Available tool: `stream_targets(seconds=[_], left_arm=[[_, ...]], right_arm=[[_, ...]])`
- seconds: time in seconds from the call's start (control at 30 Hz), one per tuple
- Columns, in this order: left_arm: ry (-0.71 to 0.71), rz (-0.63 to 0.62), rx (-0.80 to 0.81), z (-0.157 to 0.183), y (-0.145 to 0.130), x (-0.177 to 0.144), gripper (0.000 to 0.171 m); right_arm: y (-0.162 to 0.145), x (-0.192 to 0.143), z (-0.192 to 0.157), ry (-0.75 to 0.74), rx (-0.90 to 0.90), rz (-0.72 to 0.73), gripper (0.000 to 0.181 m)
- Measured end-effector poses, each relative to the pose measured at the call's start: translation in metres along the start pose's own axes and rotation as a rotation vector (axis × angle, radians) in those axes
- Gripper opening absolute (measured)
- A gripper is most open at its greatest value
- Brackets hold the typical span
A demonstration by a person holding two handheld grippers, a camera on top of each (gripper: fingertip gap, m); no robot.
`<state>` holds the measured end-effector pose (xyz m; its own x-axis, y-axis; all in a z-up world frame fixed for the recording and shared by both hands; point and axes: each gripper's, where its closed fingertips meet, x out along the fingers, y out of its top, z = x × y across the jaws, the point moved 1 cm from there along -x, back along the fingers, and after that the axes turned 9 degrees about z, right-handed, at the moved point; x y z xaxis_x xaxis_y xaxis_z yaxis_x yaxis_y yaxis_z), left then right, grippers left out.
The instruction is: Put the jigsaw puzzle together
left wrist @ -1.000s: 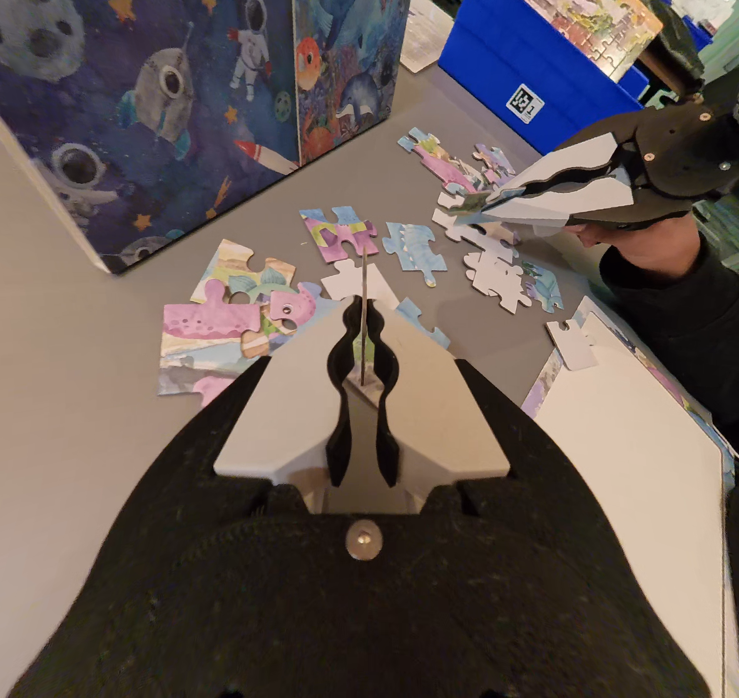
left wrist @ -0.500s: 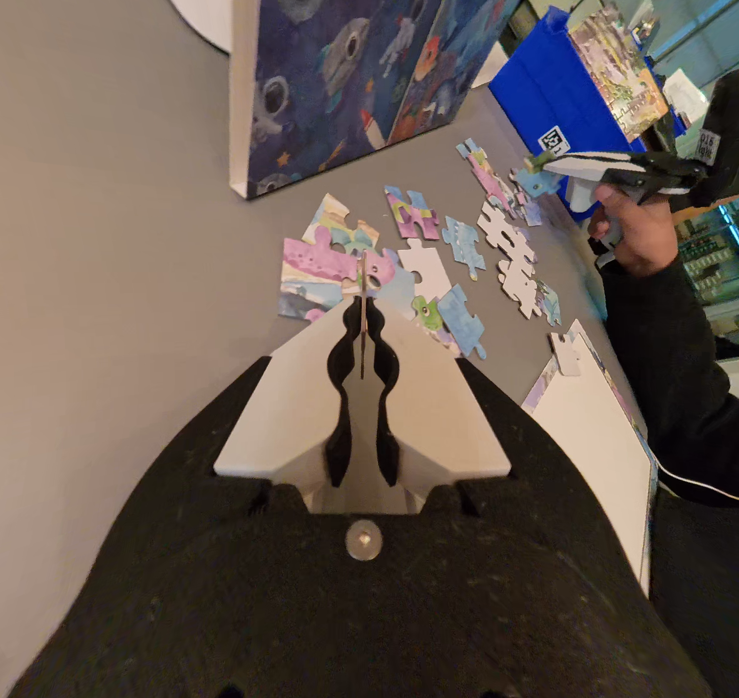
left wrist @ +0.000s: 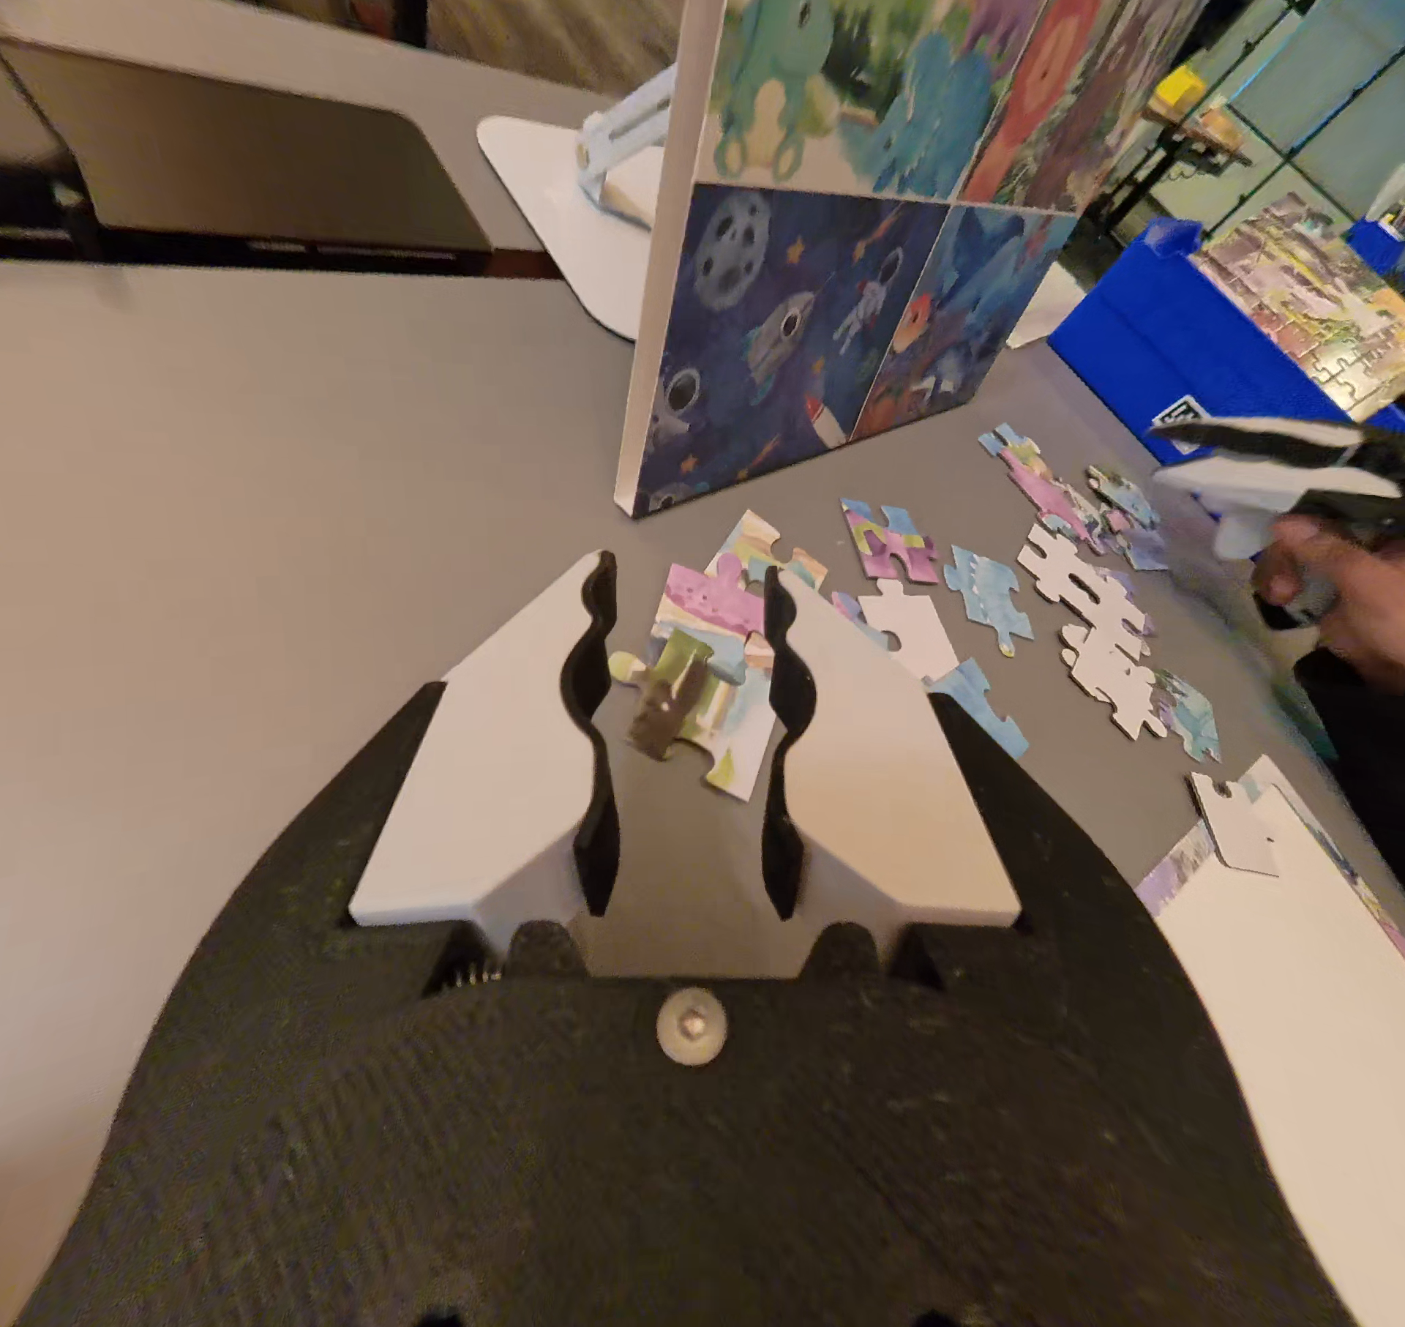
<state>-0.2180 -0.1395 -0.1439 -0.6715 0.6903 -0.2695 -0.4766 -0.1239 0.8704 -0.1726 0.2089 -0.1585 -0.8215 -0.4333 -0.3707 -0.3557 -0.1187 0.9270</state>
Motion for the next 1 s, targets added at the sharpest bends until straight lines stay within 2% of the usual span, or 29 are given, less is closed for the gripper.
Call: stream_targets(seconds=[0.07, 0.17, 0.3, 0.33, 0.5, 0.6, 0.63, 0.67, 0.73, 0.83, 1.0], left_arm=[[-0.012, 0.021, 0.021, 0.006, 0.003, 0.000, 0.035], [-0.041, 0.024, 0.047, 0.018, 0.003, 0.003, 0.033], [-0.071, 0.028, 0.089, 0.031, 0.002, 0.006, 0.029], [-0.083, 0.042, 0.101, 0.035, 0.004, 0.006, 0.027], [-0.125, 0.089, 0.129, 0.049, 0.010, 0.005, 0.021], [-0.166, 0.097, 0.140, 0.059, 0.009, 0.006, 0.021], [-0.184, 0.100, 0.144, 0.064, 0.009, 0.007, 0.021], [-0.218, 0.103, 0.145, 0.071, 0.008, 0.007, 0.022], [-0.373, 0.119, 0.092, 0.099, 0.008, 0.005, 0.021], [-0.602, 0.104, -0.043, 0.142, 0.004, 0.001, 0.021], [-0.624, 0.010, 0.016, 0.161, -0.022, 0.012, 0.022]], right_arm=[[-0.022, 0.018, -0.010, 0.017, 0.007, -0.111, 0.059], [-0.032, 0.031, -0.001, -0.081, -0.069, -0.173, 0.071], [-0.034, 0.034, -0.001, -0.077, -0.028, -0.190, 0.067], [-0.034, 0.033, -0.003, -0.064, -0.031, -0.191, 0.052], [-0.035, 0.028, -0.006, -0.018, -0.033, -0.201, 0.051], [-0.026, 0.025, -0.015, 0.039, -0.035, -0.153, 0.050], [-0.022, 0.022, -0.020, 0.061, -0.041, -0.133, 0.048], [-0.015, 0.020, -0.026, 0.086, -0.052, -0.107, 0.012], [-0.002, 0.014, -0.042, 0.146, -0.055, -0.057, 0.018], [-0.003, 0.011, -0.055, 0.164, -0.078, -0.084, 0.026], [-0.028, 0.027, -0.068, 0.183, -0.092, -0.180, 0.066]])
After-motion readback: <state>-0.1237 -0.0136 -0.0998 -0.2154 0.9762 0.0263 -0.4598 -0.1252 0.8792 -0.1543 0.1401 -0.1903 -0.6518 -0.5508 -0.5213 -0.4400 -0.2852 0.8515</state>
